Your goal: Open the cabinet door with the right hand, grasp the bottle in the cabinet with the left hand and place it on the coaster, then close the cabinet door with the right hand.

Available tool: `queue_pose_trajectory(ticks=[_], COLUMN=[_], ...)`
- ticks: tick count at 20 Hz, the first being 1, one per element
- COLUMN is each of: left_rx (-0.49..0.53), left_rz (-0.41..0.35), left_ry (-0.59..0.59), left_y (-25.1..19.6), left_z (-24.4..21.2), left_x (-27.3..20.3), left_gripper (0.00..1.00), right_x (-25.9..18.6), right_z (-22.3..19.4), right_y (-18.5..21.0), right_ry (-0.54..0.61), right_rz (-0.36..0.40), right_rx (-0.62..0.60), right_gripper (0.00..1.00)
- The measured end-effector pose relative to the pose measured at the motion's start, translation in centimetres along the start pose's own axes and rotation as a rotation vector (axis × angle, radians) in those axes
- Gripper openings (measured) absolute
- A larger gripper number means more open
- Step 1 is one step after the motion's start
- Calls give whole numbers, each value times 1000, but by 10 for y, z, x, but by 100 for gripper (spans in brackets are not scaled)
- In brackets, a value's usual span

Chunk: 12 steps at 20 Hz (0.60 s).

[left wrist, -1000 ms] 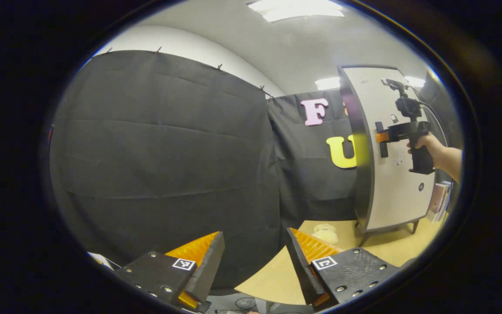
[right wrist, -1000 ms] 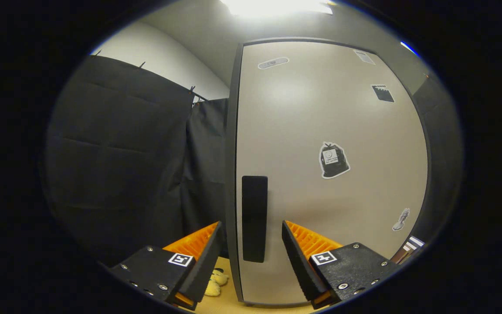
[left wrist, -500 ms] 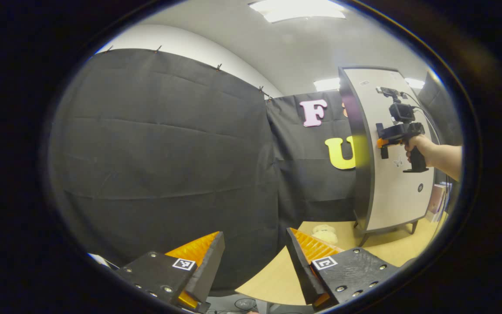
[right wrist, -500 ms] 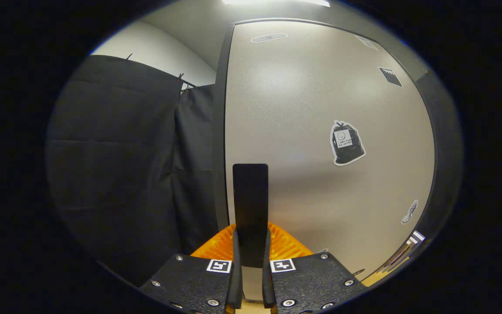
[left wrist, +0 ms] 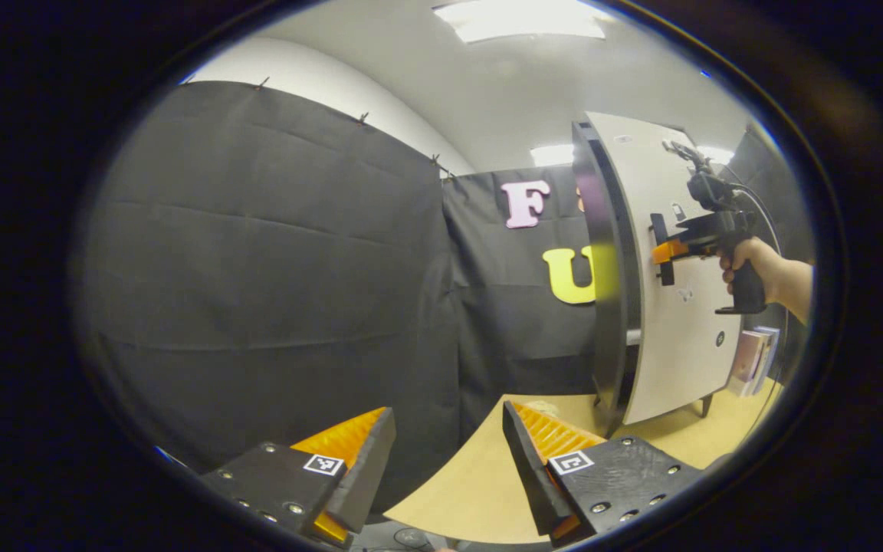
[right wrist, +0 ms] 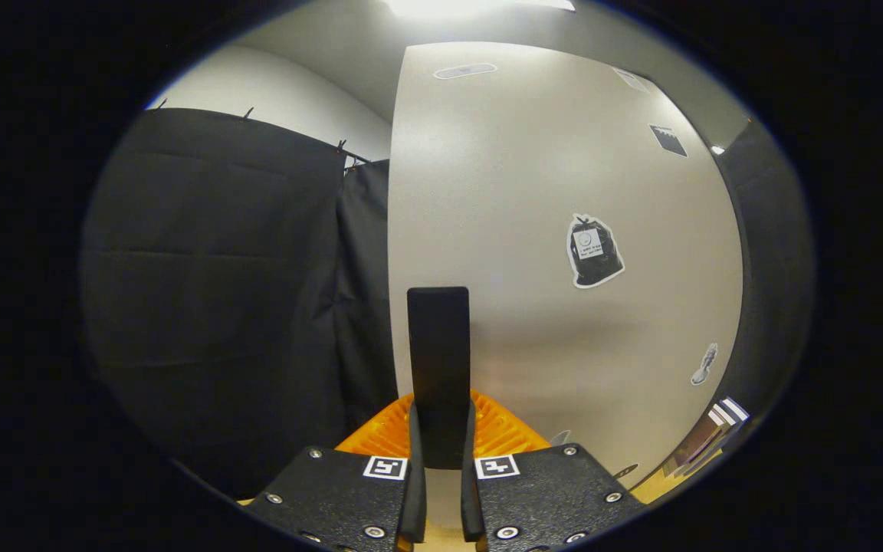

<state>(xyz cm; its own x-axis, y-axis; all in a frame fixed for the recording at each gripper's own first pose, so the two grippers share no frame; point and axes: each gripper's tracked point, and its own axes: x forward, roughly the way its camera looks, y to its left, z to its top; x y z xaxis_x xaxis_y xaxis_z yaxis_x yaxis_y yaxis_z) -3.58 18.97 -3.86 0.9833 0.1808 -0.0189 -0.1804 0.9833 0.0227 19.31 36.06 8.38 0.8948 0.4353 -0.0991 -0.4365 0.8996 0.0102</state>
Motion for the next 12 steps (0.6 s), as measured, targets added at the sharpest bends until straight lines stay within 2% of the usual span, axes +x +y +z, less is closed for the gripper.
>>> queue_pose_trajectory(ticks=[4,6,7,9,12], left_rx=[-4,-6,-7,-8,-15], left_rz=[-62,-89,-101,-118,-138], left_ry=[-19,-23,-22,-22,-27], left_y=[-31,-45,-51,-60,-64], left_z=[7,6,5,6,8], left_x=[5,5,6,7,4], left_gripper=[86,76,76,86,86], right_x=[-14,-26,-31,-41,-59], right_z=[-1,-3,-4,-5,-5], right_y=[-6,-6,-6,-8,-12], right_ry=[-1,0,-1,-1,-2], right_rz=[21,23,25,28,36], right_rx=[4,1,3,7,4], right_gripper=[18,18,18,18,18])
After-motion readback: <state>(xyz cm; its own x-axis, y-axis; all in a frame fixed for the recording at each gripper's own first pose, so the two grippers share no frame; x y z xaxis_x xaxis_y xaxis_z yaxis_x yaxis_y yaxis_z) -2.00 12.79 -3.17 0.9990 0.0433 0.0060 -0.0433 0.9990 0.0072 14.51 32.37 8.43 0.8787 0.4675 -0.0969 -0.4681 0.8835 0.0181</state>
